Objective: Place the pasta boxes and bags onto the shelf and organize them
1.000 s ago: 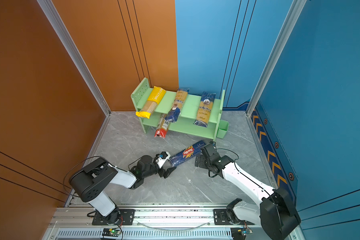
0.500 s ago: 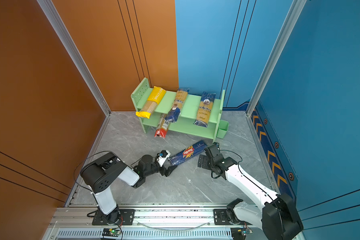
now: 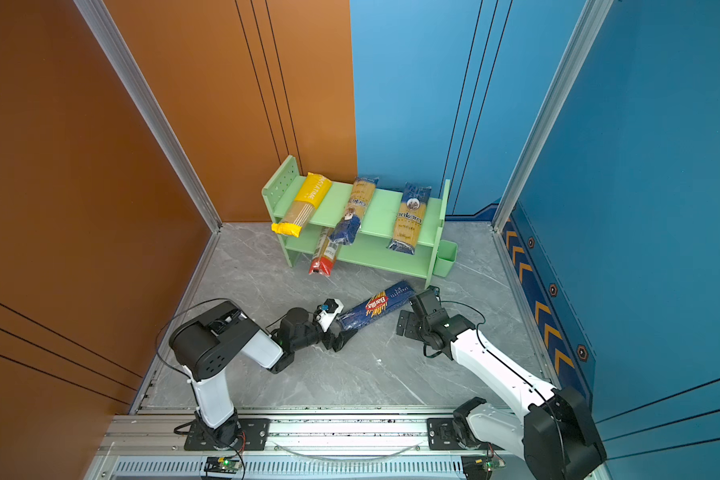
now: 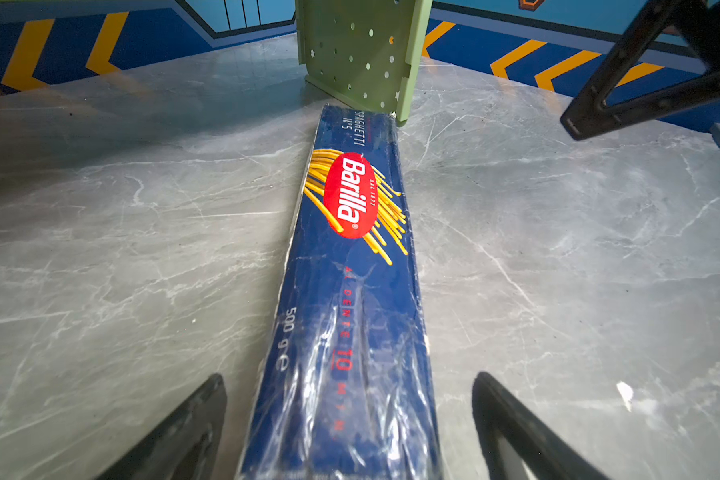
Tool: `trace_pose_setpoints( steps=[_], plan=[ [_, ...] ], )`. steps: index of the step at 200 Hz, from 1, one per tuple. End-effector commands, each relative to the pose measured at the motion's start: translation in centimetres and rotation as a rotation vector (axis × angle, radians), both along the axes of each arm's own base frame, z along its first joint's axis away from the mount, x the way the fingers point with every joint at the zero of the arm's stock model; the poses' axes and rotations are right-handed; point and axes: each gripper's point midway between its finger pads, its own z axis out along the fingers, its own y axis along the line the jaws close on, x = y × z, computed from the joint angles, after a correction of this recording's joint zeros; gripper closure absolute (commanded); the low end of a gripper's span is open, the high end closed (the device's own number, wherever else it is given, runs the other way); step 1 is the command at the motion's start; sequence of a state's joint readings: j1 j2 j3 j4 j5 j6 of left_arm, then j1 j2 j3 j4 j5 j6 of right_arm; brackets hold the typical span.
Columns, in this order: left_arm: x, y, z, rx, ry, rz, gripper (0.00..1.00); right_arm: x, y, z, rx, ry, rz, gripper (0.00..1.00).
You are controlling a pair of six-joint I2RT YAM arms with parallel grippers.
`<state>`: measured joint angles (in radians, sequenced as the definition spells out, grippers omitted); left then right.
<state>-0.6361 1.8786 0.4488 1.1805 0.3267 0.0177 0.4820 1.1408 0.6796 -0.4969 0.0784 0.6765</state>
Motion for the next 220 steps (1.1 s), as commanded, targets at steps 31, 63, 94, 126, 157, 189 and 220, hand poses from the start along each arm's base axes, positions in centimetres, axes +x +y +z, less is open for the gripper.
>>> trace_pose_setpoints(
  steps=[31,63,94,126,157,189,220],
  plan=[
    [0.2,-1.2,-0.1,-0.022,0.008,-0.029,0.08,-0.8,-0.5,-0.7,-0.01,0.024,0.005,0.0],
    [0.2,-1.5,-0.5,-0.02,0.018,-0.035,0.08,-0.8,-0.7,-0.8,-0.012,0.025,0.001,0.0],
    [0.1,-1.5,-1.2,-0.01,0.03,-0.033,0.08,-0.9,-0.8,-0.9,-0.008,0.024,-0.002,0.0],
    [0.3,-1.4,-1.8,0.001,0.041,-0.02,0.08,-1.0,-0.9,-1.0,-0.005,0.024,-0.006,0.0],
    [0.4,-1.6,-2.4,0.0,0.058,-0.018,0.09,-1.0,-1.0,-1.0,-0.001,0.022,-0.007,0.0],
    [0.6,-1.7,-2.7,-0.002,0.063,-0.017,0.09,-1.0,-1.0,-1.0,0.001,0.023,-0.007,0.0],
    [0.6,-1.7,-3.1,0.003,0.068,-0.015,0.1,-1.0,-1.1,-1.0,0.003,0.02,-0.011,0.0]
  ],
)
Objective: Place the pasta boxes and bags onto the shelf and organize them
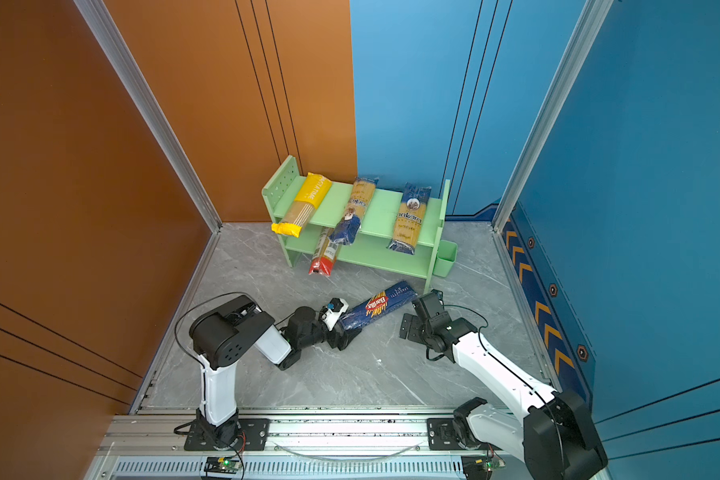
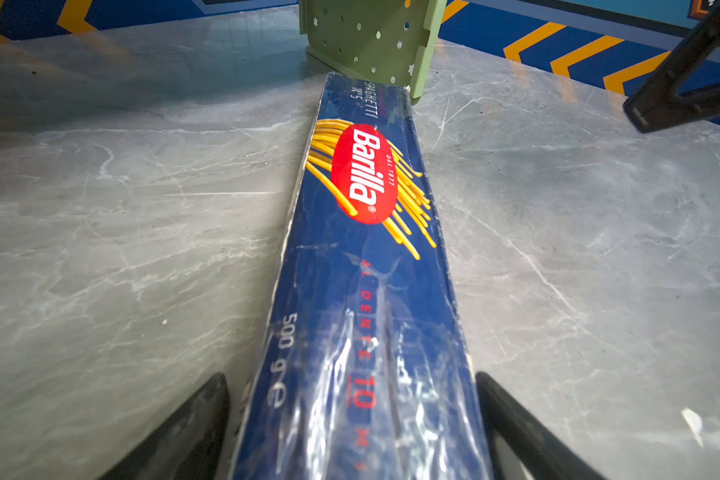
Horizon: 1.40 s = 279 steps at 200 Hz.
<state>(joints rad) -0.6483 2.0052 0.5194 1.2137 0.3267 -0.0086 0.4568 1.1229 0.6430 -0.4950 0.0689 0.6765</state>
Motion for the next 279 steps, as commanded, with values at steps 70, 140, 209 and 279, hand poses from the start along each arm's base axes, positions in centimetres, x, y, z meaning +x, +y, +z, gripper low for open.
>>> trace_pose_setpoints(
  steps=[70,140,209,279],
  plan=[
    [-0.2,0.0,-1.2,0.014,0.035,0.005,0.18,-0.4,-0.4,0.0,0.01,-0.003,0.003,0.0],
    [-0.2,-0.1,-1.5,0.018,0.045,0.007,0.35,-0.4,-0.5,0.1,0.014,-0.006,-0.001,0.0],
    [-0.2,0.1,-1.6,0.003,0.073,0.017,0.75,-0.3,-0.5,0.2,0.016,-0.006,-0.005,0.0],
    [-0.4,1.8,-1.6,0.001,0.116,0.118,1.0,-0.3,-0.8,0.1,0.012,-0.007,-0.01,0.0]
  ],
)
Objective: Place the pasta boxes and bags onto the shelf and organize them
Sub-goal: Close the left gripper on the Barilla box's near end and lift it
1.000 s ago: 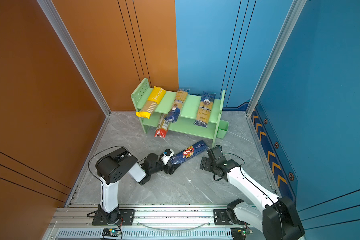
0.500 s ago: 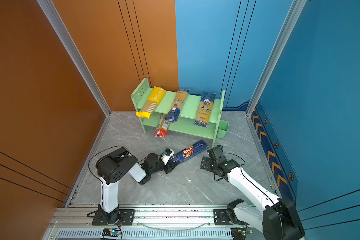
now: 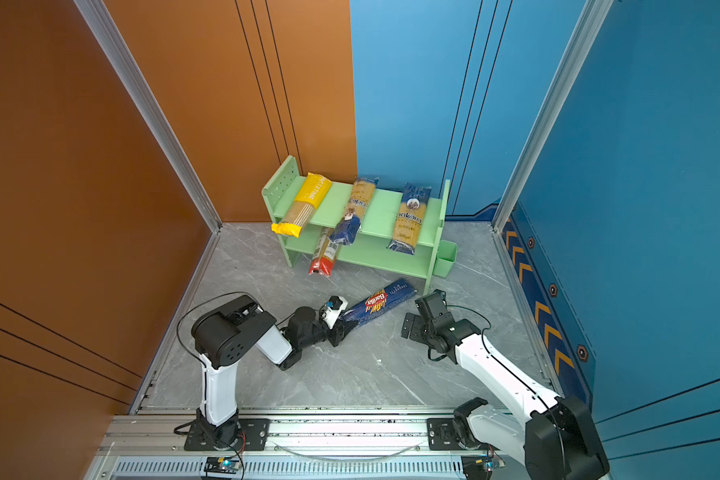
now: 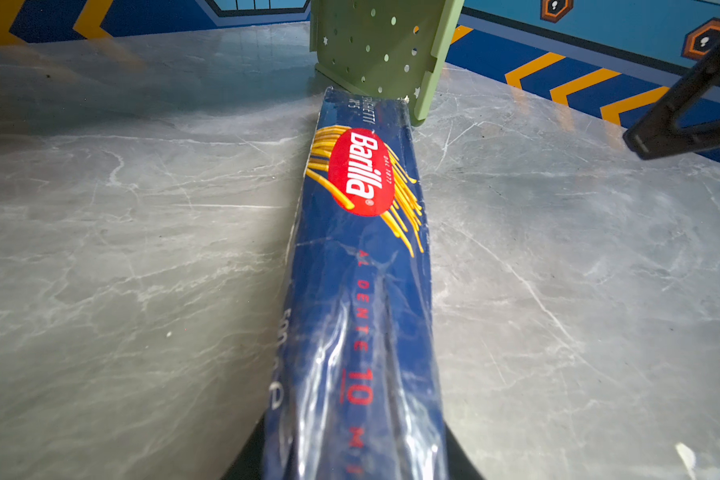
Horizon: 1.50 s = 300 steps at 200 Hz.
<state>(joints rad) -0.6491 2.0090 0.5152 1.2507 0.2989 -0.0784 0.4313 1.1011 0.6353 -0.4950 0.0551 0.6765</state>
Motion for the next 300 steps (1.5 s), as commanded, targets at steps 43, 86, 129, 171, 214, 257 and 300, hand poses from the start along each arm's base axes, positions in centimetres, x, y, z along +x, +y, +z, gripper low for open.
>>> trace_pose_setpoints(
  steps=[43,86,129,171,214,257,300],
  plan=[
    [-1.5,2.5,-1.6,0.026,0.123,0.124,1.0,-0.3,-0.4,-0.2,-0.006,0.002,0.005,0.0],
    [-2.4,3.0,-0.3,0.008,0.112,0.176,1.0,-0.5,-0.5,-0.3,-0.008,-0.001,-0.001,0.0],
    [-3.5,3.4,0.9,0.008,0.082,0.249,1.0,-0.4,-0.5,-0.2,0.0,-0.014,-0.002,0.0],
    [-4.6,2.8,2.1,0.062,-0.011,0.315,1.0,-0.3,-0.5,-0.4,0.0,-0.01,-0.003,0.0],
    [-4.8,2.3,4.3,0.045,-0.074,0.361,1.0,-0.3,-0.4,-0.3,0.002,-0.011,-0.005,0.0],
    [-5.4,1.2,7.1,0.137,-0.167,0.391,1.0,-0.4,-0.5,-0.5,-0.002,-0.006,-0.008,0.0],
    [-5.5,0.9,9.1,0.132,-0.188,0.406,1.0,-0.3,-0.5,-0.6,0.001,-0.006,-0.006,0.0]
  ],
)
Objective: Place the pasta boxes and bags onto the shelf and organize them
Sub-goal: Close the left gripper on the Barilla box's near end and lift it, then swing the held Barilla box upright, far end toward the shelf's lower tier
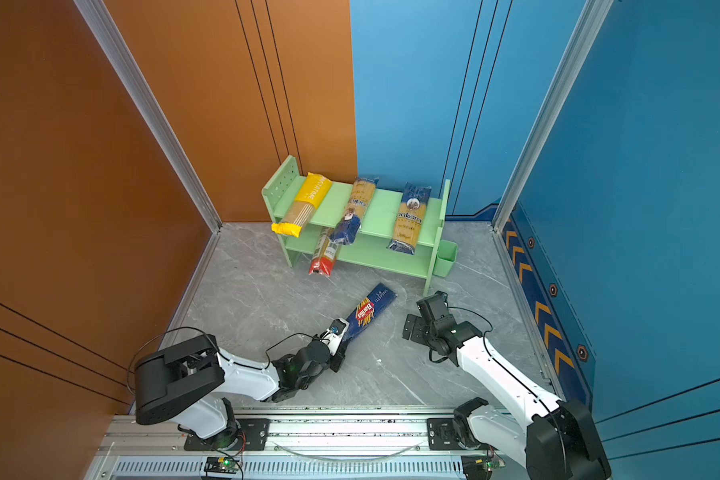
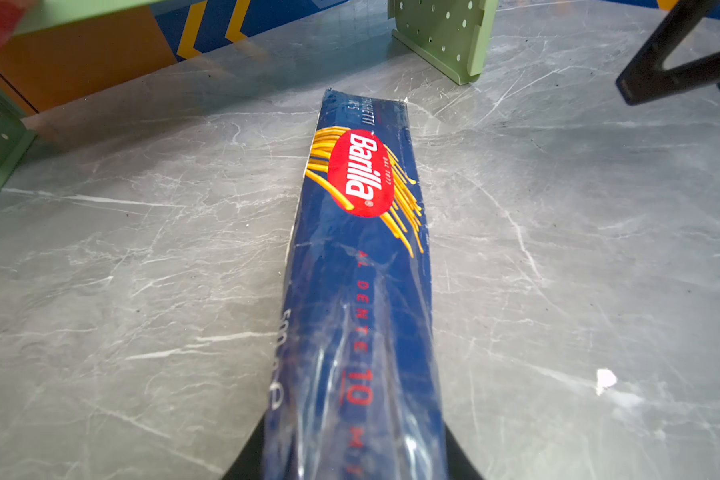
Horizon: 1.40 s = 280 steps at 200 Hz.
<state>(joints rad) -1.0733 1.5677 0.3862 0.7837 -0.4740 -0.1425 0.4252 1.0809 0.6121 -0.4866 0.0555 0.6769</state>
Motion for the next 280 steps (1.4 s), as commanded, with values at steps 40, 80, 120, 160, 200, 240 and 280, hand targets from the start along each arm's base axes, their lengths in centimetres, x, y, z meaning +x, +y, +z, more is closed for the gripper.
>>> trace_pose_setpoints(
  steps=[40,80,120,160,200,240,280],
  plan=[
    [1.3,-1.2,7.4,-0.121,-0.142,0.066,1.0,-0.1,-0.2,-0.5,-0.001,0.001,-0.001,0.0],
    [1.1,-1.6,8.6,-0.144,-0.129,0.07,1.0,-0.1,-0.1,-0.6,0.004,0.001,-0.004,0.0],
    [0.6,-2.2,9.8,-0.191,-0.109,0.065,1.0,0.0,0.0,-0.6,0.006,0.0,-0.004,0.0],
    [0.5,-1.9,11.4,-0.228,-0.103,0.085,1.0,0.0,0.0,-0.7,0.003,0.001,-0.001,0.0],
    [0.0,-1.7,13.2,-0.241,-0.143,0.082,1.0,0.0,-0.1,-0.9,-0.001,0.008,-0.002,0.0],
    [-0.4,-1.7,13.8,-0.23,-0.151,0.066,1.0,0.1,0.0,-1.0,-0.002,0.009,0.001,0.0],
    [-0.6,-1.4,14.6,-0.223,-0.159,0.065,1.0,0.2,0.0,-1.1,-0.005,0.012,0.0,0.0]
  ],
)
